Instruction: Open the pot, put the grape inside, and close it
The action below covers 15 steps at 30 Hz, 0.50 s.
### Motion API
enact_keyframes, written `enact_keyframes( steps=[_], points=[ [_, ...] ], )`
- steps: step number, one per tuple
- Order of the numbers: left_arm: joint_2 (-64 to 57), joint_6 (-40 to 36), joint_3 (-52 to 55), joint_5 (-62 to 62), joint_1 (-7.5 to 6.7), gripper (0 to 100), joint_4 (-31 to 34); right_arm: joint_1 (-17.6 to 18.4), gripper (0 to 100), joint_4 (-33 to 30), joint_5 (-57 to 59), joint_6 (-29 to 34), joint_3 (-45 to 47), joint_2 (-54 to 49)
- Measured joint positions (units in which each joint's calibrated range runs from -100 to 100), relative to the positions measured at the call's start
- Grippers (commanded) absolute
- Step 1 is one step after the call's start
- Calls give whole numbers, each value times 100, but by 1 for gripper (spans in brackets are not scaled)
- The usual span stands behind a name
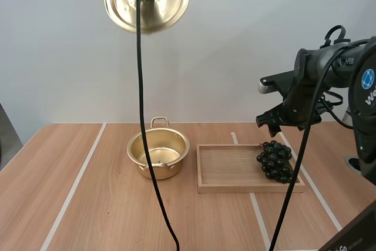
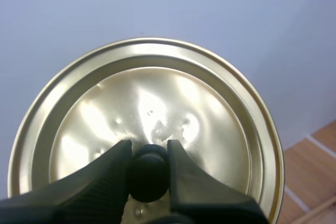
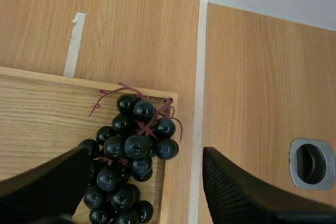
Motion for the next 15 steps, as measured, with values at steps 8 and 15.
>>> enact_keyframes(
  steps=[8, 15],
  points=[
    [-588, -283, -1473, 347, 0, 0, 0, 0, 100, 106, 0, -44, 0, 606],
    [-906, -315, -1780, 462, 0, 0, 0, 0, 100, 106, 15, -54, 0, 1207]
  ],
)
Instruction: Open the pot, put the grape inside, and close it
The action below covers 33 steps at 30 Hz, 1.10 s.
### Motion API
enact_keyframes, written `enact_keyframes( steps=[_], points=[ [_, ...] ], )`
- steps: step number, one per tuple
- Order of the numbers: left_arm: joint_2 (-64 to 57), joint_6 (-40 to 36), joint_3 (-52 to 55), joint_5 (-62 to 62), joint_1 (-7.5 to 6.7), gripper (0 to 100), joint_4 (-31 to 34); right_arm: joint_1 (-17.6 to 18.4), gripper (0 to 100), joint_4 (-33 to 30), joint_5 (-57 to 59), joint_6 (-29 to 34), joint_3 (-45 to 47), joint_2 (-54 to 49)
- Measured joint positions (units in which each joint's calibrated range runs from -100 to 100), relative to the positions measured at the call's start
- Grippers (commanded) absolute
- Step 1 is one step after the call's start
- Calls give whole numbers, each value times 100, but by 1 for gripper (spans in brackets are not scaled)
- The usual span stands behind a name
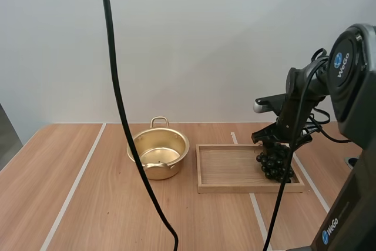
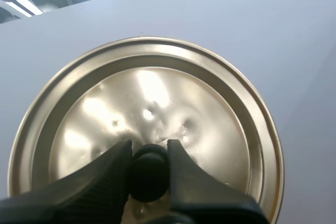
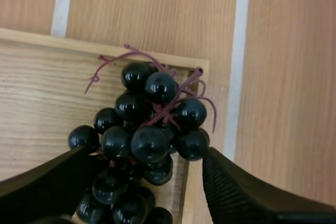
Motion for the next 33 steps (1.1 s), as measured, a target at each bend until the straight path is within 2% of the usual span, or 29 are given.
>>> enact_keyframes(
  steps=[14, 25, 26, 29, 30, 31, 33],
  points=[
    [-43, 0, -4, 186, 0, 0, 0, -7, 100, 11, 125, 0, -71, 595],
    [-43, 0, -4, 186, 0, 0, 0, -7, 100, 257, 487, -49, -138, 809],
    [-43, 0, -4, 186, 0, 0, 0, -7, 95, 273, 487, -85, -138, 809],
    [-43, 0, -4, 186, 0, 0, 0, -7, 39, 334, 550, -120, -138, 809],
    [-43, 0, -4, 186, 0, 0, 0, -7, 15, 380, 594, -119, -138, 819],
    [-43, 0, -4, 186, 0, 0, 0, -7, 0, 423, 614, -119, -138, 819],
    [-43, 0, -4, 186, 0, 0, 0, -7, 0, 484, 658, -130, -138, 826]
  ],
)
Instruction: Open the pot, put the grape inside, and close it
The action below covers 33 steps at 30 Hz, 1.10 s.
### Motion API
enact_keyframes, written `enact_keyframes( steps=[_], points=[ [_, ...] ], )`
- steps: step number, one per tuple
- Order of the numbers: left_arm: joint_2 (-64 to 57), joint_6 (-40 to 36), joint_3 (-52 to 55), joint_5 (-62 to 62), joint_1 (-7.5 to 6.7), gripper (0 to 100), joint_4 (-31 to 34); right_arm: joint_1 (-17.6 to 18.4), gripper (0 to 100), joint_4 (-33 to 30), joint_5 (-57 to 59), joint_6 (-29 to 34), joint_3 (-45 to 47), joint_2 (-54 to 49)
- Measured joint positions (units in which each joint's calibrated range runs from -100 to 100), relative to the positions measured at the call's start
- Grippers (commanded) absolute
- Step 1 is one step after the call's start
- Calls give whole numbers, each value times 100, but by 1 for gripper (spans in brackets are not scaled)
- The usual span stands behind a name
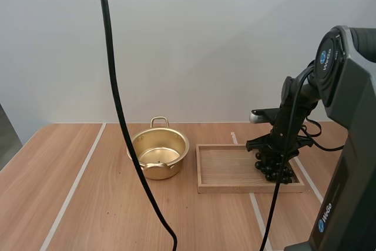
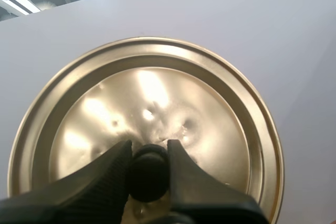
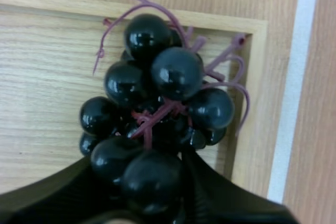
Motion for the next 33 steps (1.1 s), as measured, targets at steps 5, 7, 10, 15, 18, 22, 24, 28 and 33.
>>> enact_keyframes(
  steps=[5, 7, 10, 15, 18, 22, 24, 28, 33],
  points=[
    [0, 0, 0, 0, 0, 0, 0, 0, 0, 258, 47, -172, 0, 0],
    [0, 0, 0, 0, 0, 0, 0, -8, 0, 401, 65, -299, 0, 0],
    [0, 0, 0, 0, 0, 0, 0, -14, 0, 588, 174, -469, -47, -24],
    [0, 0, 0, 22, 0, 0, 0, -14, 0, 1074, 883, -811, -364, -339],
    [0, 0, 0, 129, 0, 0, 0, -7, 0, 1276, 1215, -897, -888, -834],
    [0, 0, 0, 194, 0, 0, 0, -7, 0, 1353, 1844, -929, -1634, -1427],
    [0, 0, 0, 194, 0, 0, 0, -7, 0, 1431, 2160, -939, -1942, -1640],
    [0, 0, 0, 211, 0, 0, 0, -7, 0, 1858, 2653, -963, -2461, -1951],
    [0, 0, 0, 211, 0, 0, -156, -7, 0, 3060, 2981, -1322, -2792, -2028]
  ],
)
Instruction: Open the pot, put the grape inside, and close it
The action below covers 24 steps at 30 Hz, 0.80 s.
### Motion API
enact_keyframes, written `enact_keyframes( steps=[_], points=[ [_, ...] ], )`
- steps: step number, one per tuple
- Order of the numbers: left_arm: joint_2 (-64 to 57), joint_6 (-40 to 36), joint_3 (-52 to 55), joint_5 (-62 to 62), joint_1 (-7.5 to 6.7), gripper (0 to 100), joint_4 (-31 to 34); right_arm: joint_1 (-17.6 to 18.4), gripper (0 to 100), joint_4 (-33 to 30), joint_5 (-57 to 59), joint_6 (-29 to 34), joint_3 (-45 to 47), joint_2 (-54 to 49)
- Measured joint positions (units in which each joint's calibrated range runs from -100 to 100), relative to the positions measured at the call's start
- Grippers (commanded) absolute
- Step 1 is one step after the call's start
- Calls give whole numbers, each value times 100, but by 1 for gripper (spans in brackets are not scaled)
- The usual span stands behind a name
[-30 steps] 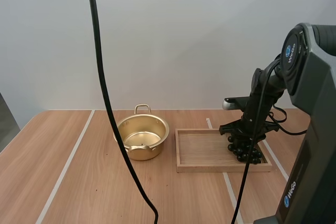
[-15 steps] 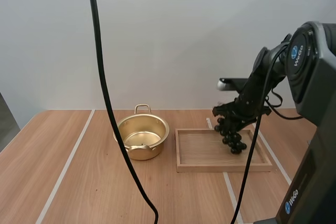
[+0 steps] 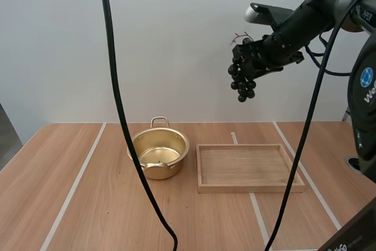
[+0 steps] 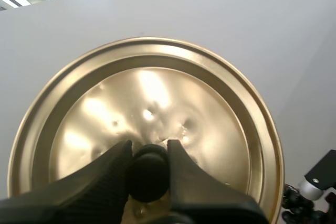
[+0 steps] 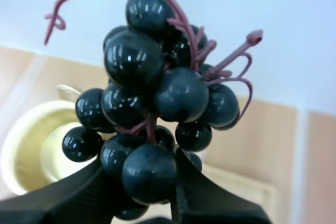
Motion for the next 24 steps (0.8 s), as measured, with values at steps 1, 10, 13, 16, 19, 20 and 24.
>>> enact_keyframes(
  steps=[1, 10, 13, 16, 19, 20, 24],
  points=[
    [-14, 0, 0, 0, 0, 0, -23, 8, 0, 211, 23, -117, -5, 0],
    [-238, -77, -249, -161, 0, 0, -60, 794, 0, 727, 23, -443, -38, 430],
    [-245, -98, -557, -94, 0, 0, -73, 1226, 0, 739, 23, -443, -38, 662],
    [-262, -116, -836, -57, 0, 0, -71, 1620, 0, 747, -13, -443, -38, 816],
    [-267, -116, -1050, 3, 0, 0, -22, 1907, 0, 629, -80, -443, -38, 939],
    [-267, -116, -1086, 3, 0, 0, -6, 1972, 0, 577, -103, -443, -38, 969],
    [-277, -127, -1140, 42, 0, 0, 135, 2168, 0, 303, -279, -433, -38, 1113]
  ],
)
